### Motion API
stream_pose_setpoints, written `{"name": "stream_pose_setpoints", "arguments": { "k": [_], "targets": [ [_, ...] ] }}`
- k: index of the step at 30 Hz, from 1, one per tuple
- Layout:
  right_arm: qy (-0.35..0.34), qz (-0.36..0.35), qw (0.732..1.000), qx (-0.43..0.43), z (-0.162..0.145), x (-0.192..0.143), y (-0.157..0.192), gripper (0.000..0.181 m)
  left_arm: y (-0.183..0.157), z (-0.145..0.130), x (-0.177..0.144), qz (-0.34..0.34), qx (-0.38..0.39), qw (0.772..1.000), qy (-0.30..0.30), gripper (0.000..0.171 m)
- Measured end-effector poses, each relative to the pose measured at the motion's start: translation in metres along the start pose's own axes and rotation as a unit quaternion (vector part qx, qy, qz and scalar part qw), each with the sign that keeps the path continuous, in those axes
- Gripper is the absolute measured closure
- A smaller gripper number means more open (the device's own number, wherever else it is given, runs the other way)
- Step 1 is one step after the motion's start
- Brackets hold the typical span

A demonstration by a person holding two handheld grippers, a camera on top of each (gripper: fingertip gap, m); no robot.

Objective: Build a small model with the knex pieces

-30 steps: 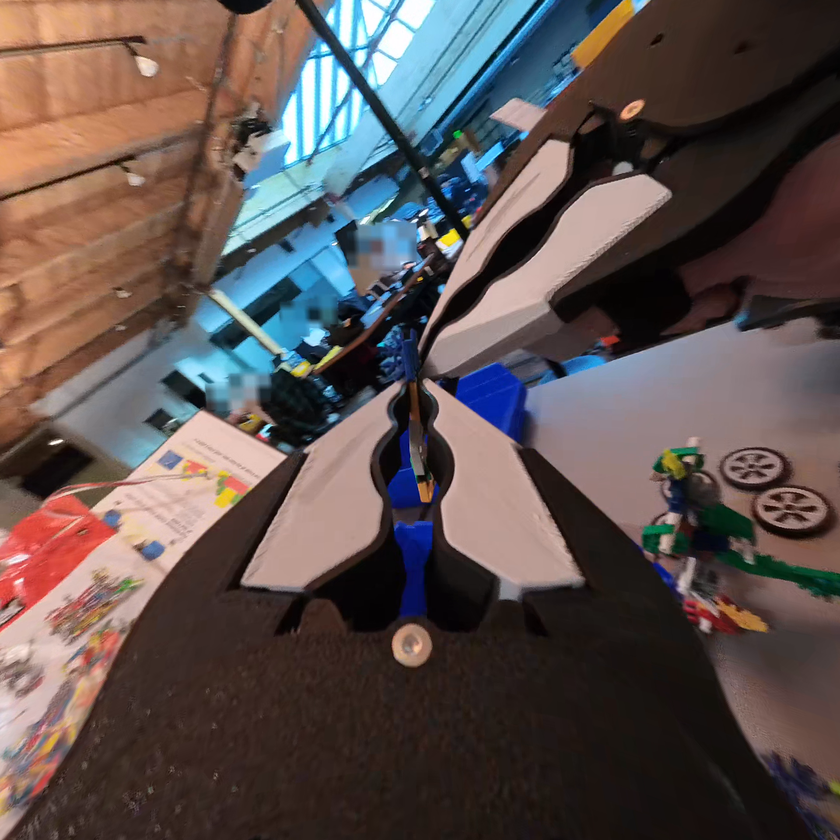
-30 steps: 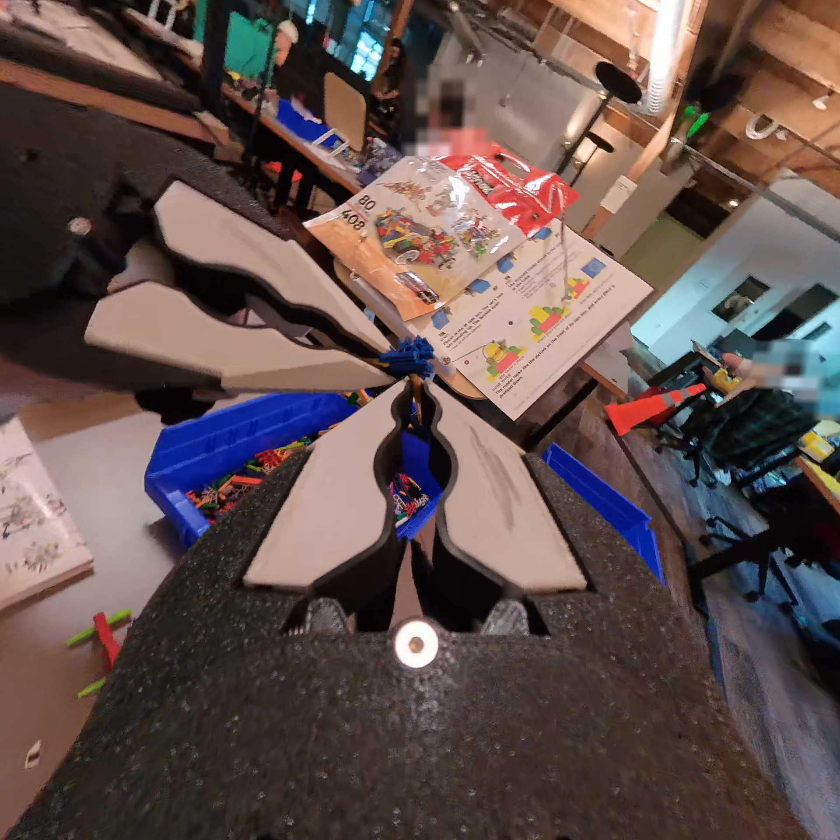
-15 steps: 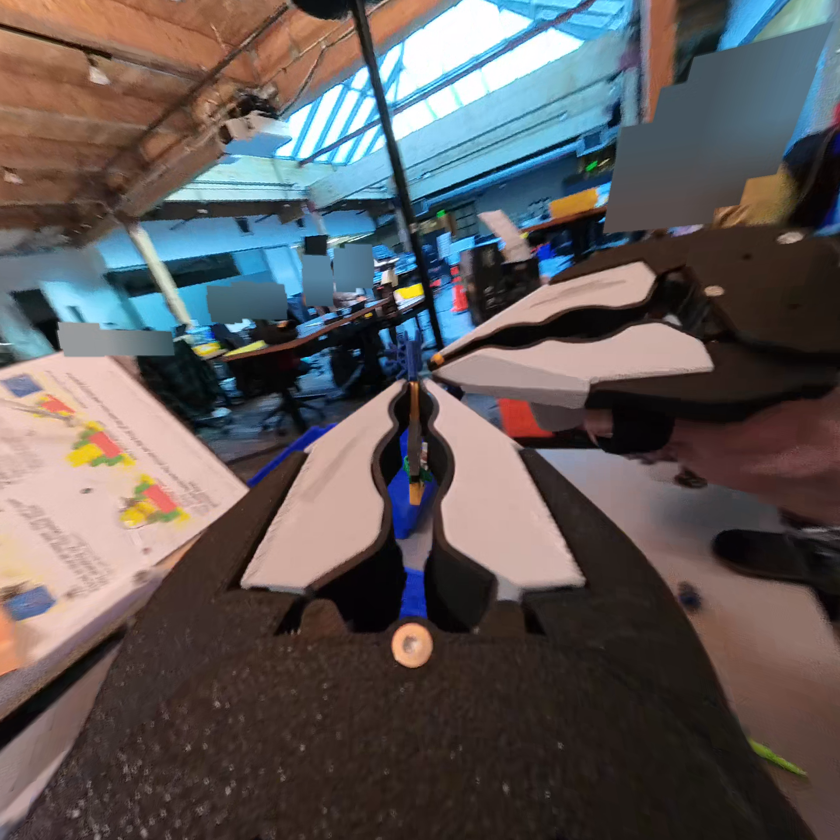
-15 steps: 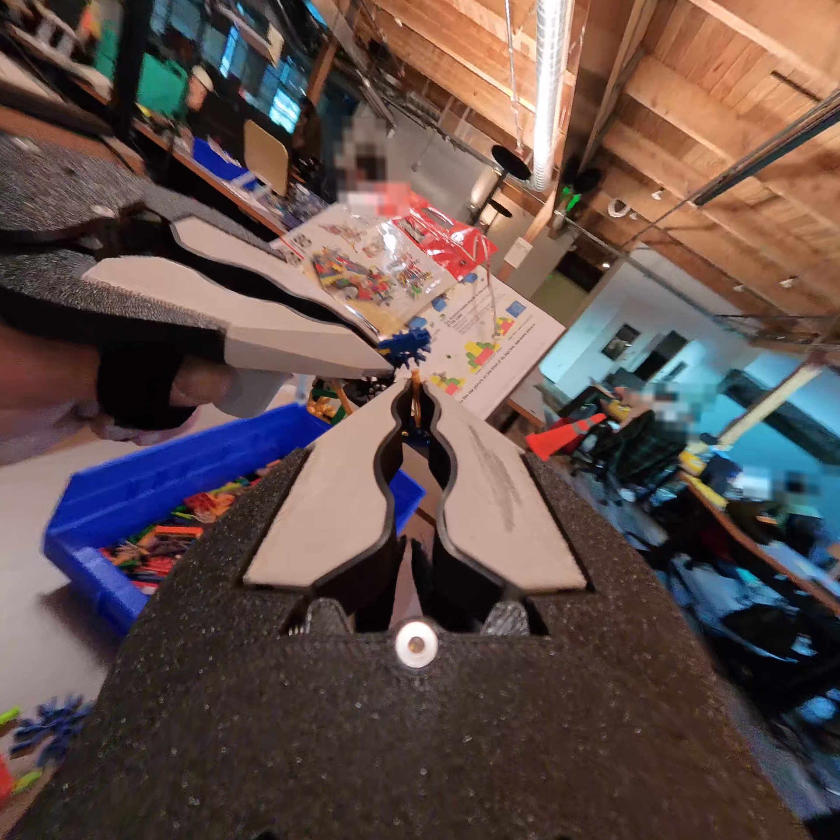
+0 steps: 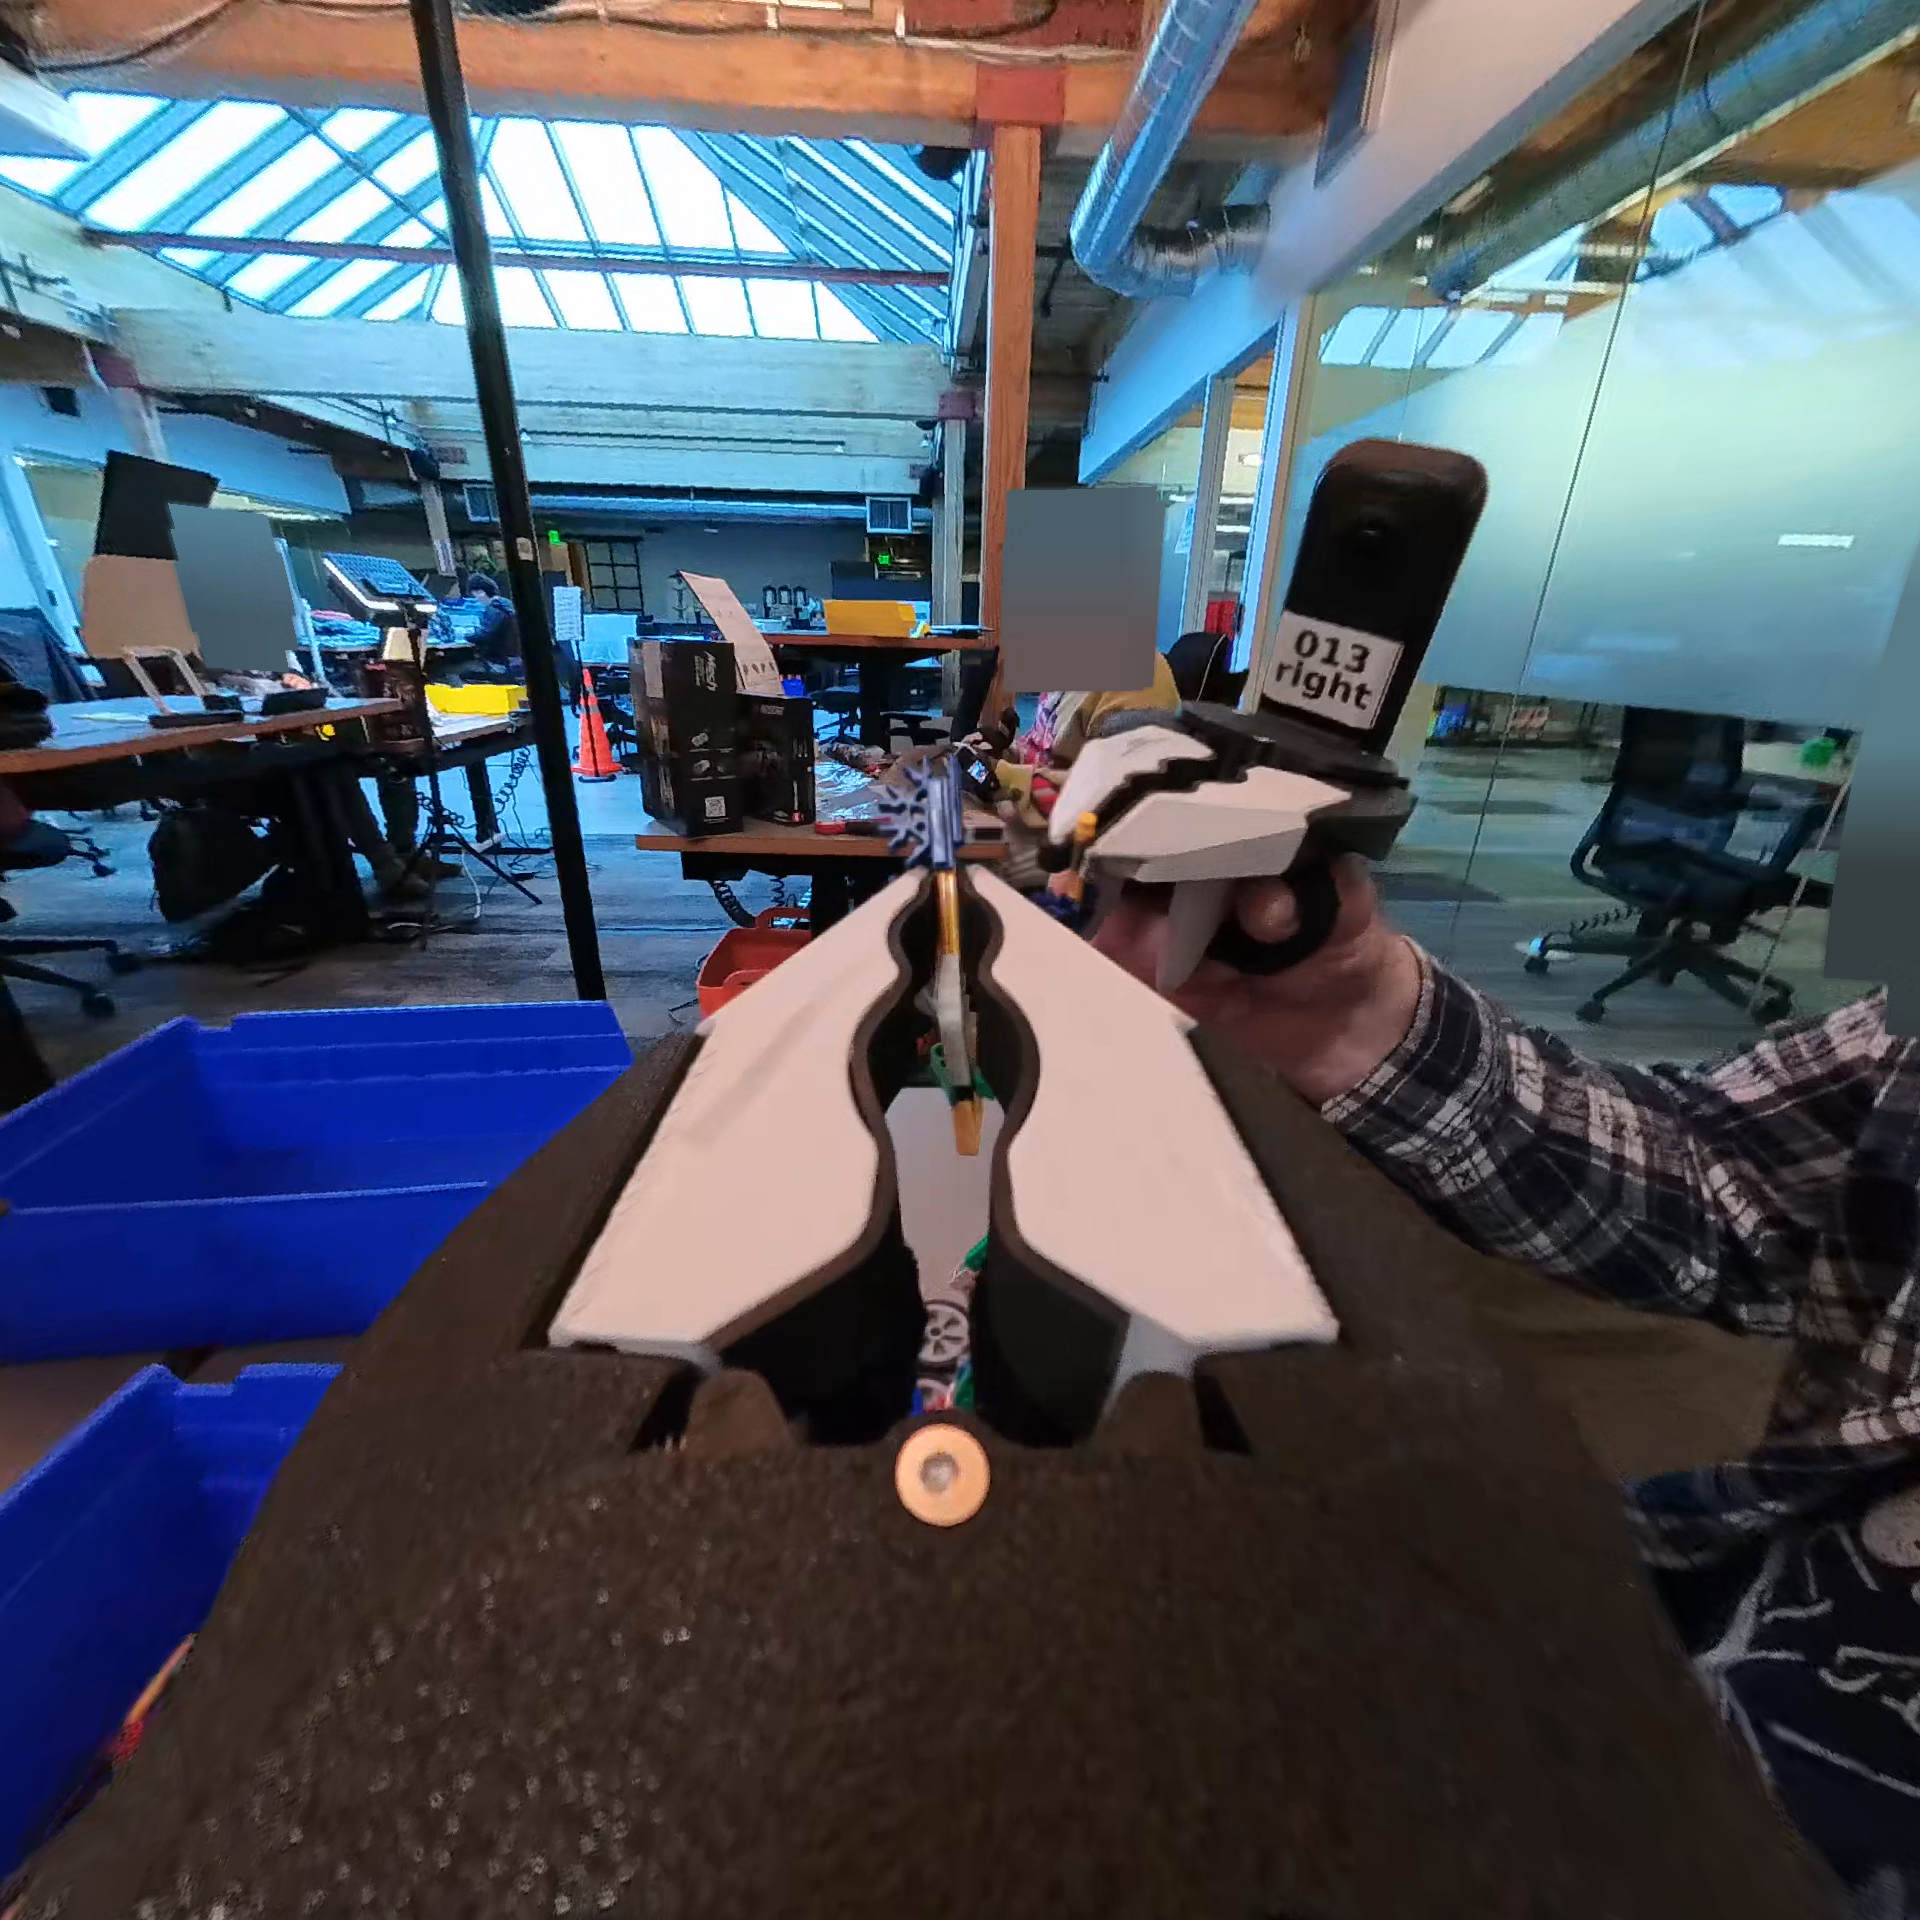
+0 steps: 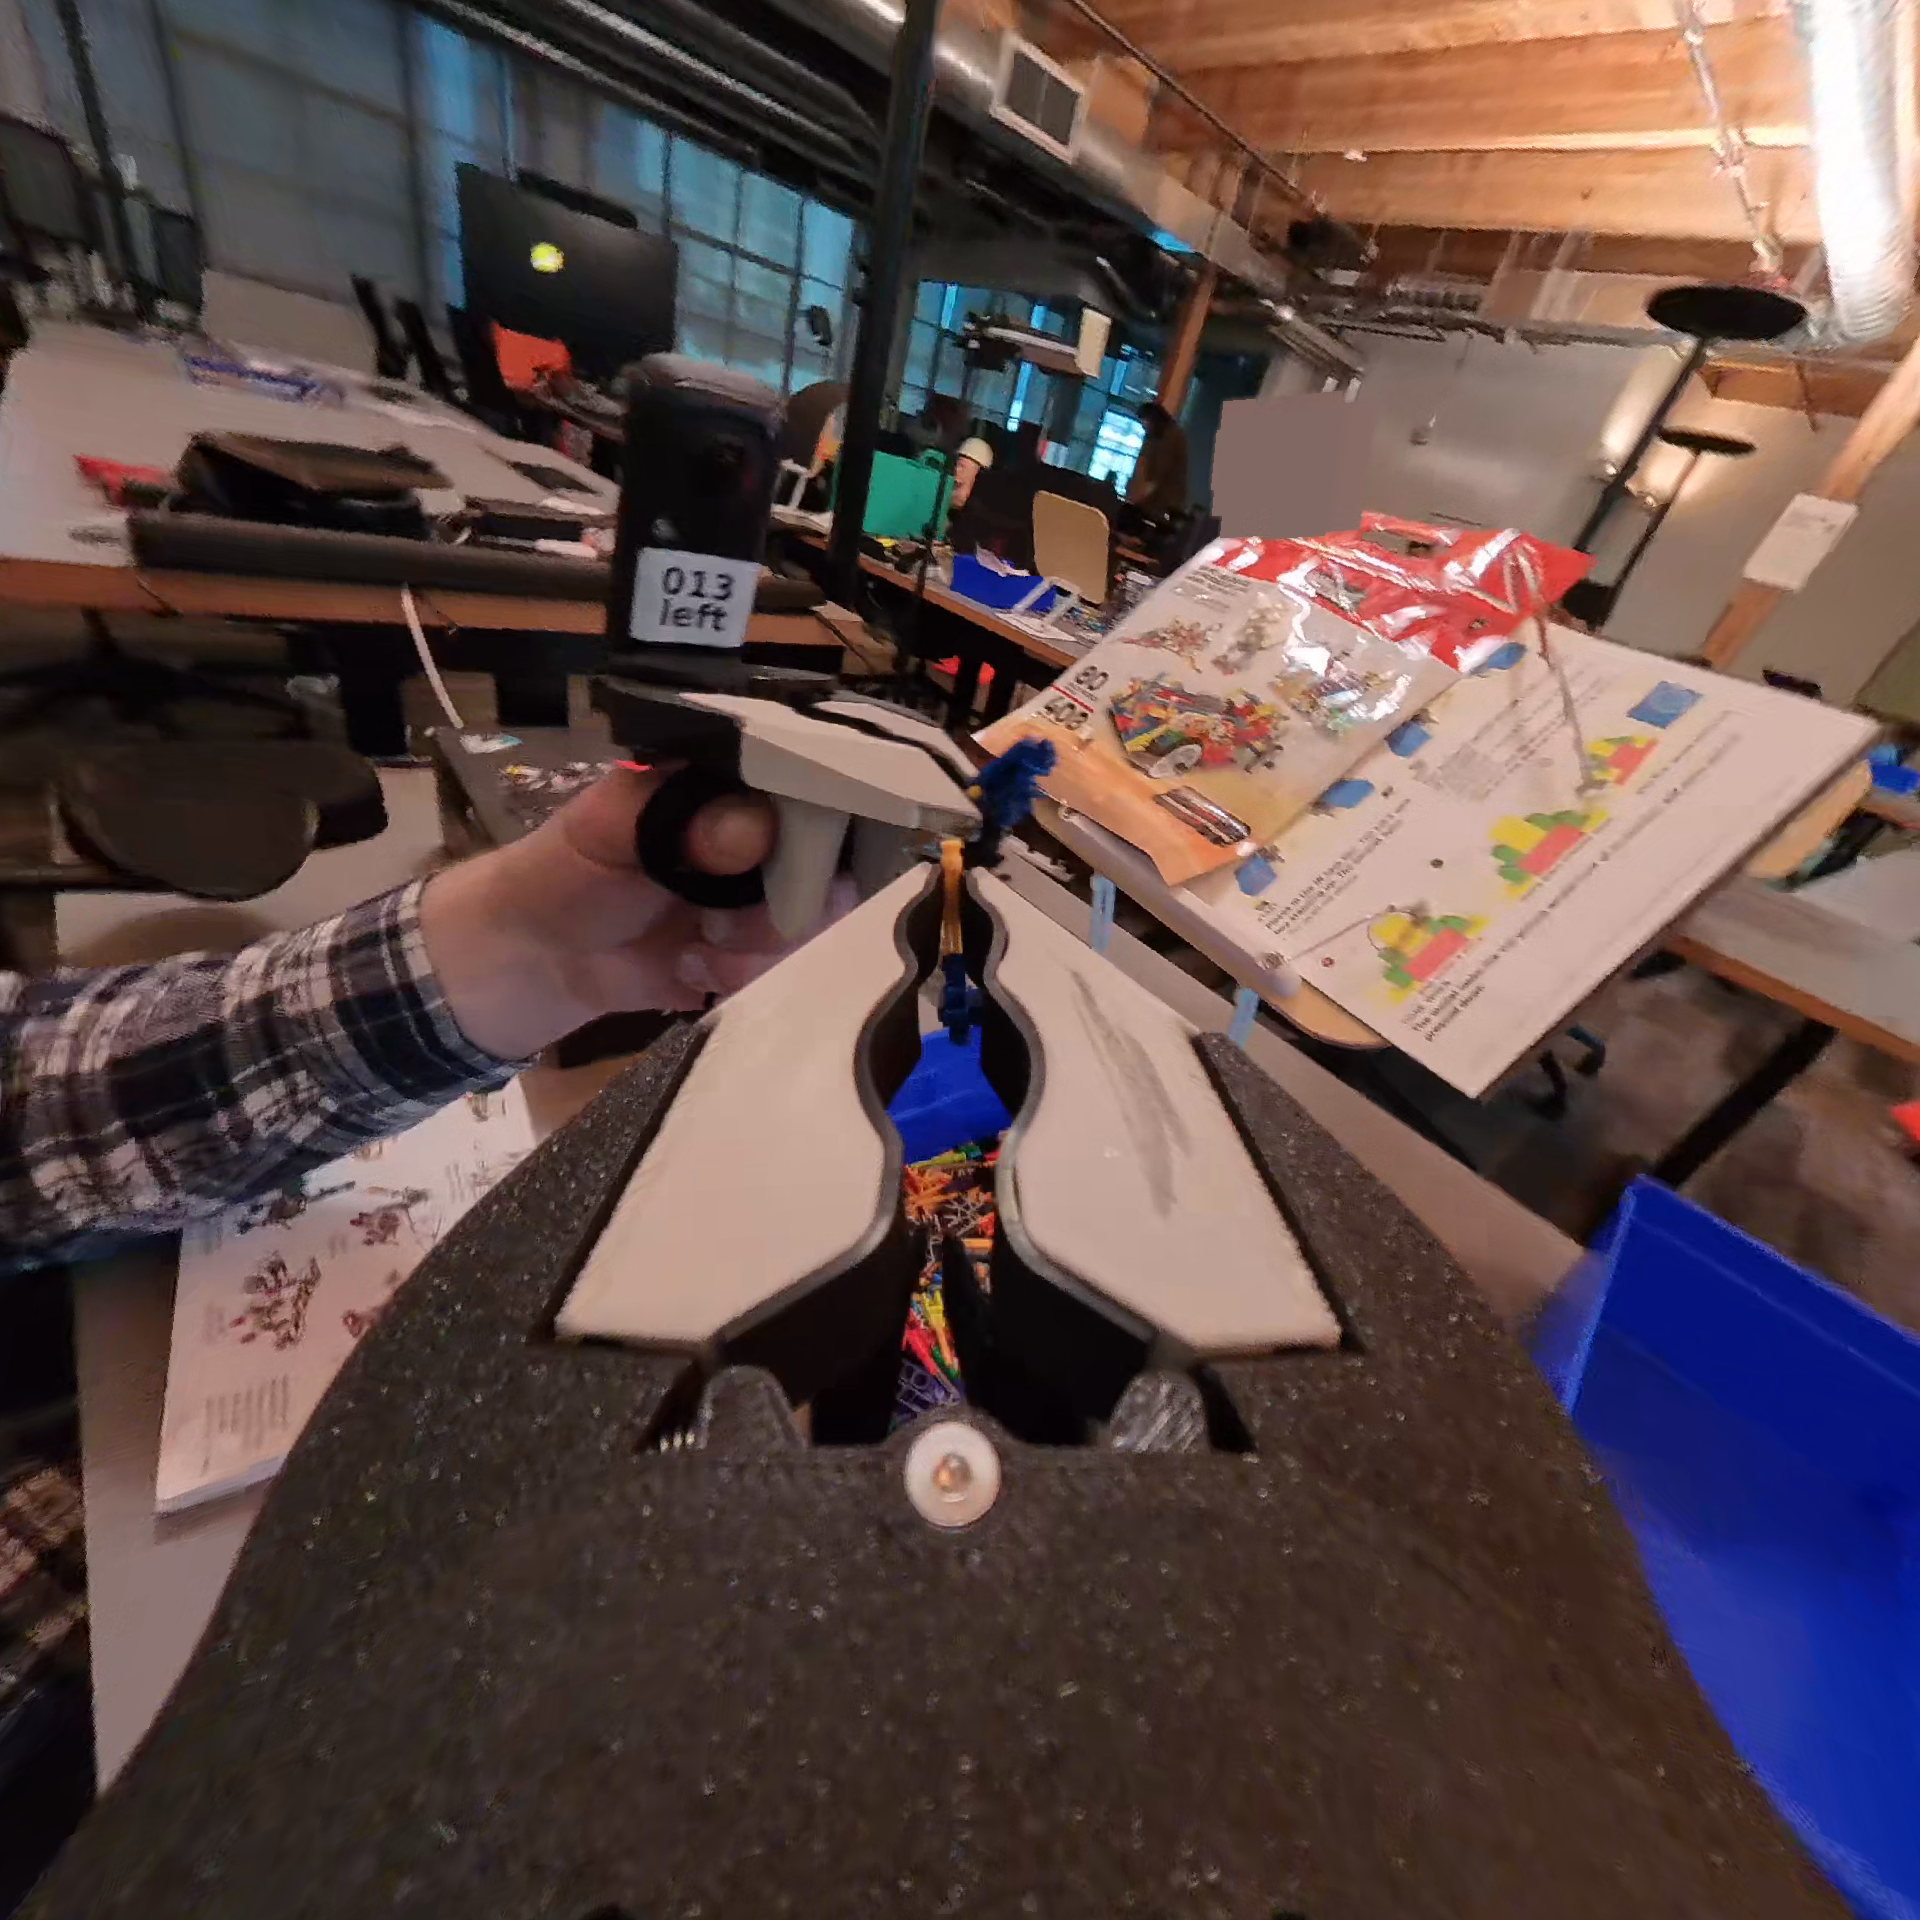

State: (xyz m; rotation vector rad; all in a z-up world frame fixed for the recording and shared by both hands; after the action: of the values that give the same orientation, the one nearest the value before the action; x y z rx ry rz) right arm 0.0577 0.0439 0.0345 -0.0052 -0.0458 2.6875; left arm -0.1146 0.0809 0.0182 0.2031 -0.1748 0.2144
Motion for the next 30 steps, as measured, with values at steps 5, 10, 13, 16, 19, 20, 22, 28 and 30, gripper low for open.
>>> {"name": "stream_pose_setpoints", "arguments": {
  "k": [5, 10, 13, 16, 19, 20, 22, 28, 30],
  "targets": [
    [-0.045, 0.004, 0.993, 0.114, -0.001, -0.013, -0.023, 0.18, 0.011, -0.003, -0.01, 0.011, -0.015, 1.0, 0.002, 0.171],
    [-0.036, 0.01, 0.993, 0.108, -0.001, -0.013, -0.019, 0.18, 0.02, -0.01, -0.011, 0.031, -0.048, 0.998, -0.012, 0.171],
    [0.004, 0.01, 0.996, 0.094, -0.008, -0.013, -0.01, 0.18, 0.026, -0.014, -0.015, 0.038, -0.055, 0.998, -0.003, 0.171],
    [0.089, -0.019, 0.996, 0.025, -0.029, -0.01, 0.008, 0.18, 0.026, -0.012, -0.018, 0.041, -0.044, 0.998, 0.011, 0.171],
    [0.172, -0.02, 0.984, -0.03, -0.057, -0.007, 0.033, 0.18, 0.024, -0.01, -0.019, 0.042, -0.029, 0.998, 0.023, 0.171],
    [0.207, -0.03, 0.976, -0.057, -0.069, -0.006, 0.041, 0.18, 0.025, -0.009, -0.019, 0.047, -0.029, 0.998, 0.023, 0.171],
    [0.264, -0.039, 0.958, -0.106, -0.093, -0.005, 0.055, 0.179, 0.025, -0.009, -0.02, 0.05, -0.027, 0.998, 0.027, 0.171],
    [0.35, -0.03, 0.926, -0.138, -0.148, -0.004, 0.079, 0.179, 0.024, -0.009, -0.019, 0.05, -0.027, 0.998, 0.037, 0.171],
    [0.377, -0.038, 0.912, -0.158, -0.167, -0.002, 0.083, 0.179, 0.023, -0.011, -0.018, 0.046, -0.024, 0.998, 0.045, 0.171]
  ]
}}
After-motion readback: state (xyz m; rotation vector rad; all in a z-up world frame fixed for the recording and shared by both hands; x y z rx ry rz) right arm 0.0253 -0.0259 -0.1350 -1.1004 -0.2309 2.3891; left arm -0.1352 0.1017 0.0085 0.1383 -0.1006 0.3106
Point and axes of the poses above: each gripper's, where its closed fingertips meet, x out along the fingers, z out of its top, y = z × x across the jaws, the point moved 9 cm from there along -x, back along the fingers, and after that the axes turned 12 degrees about x, right-handed, at the moved point
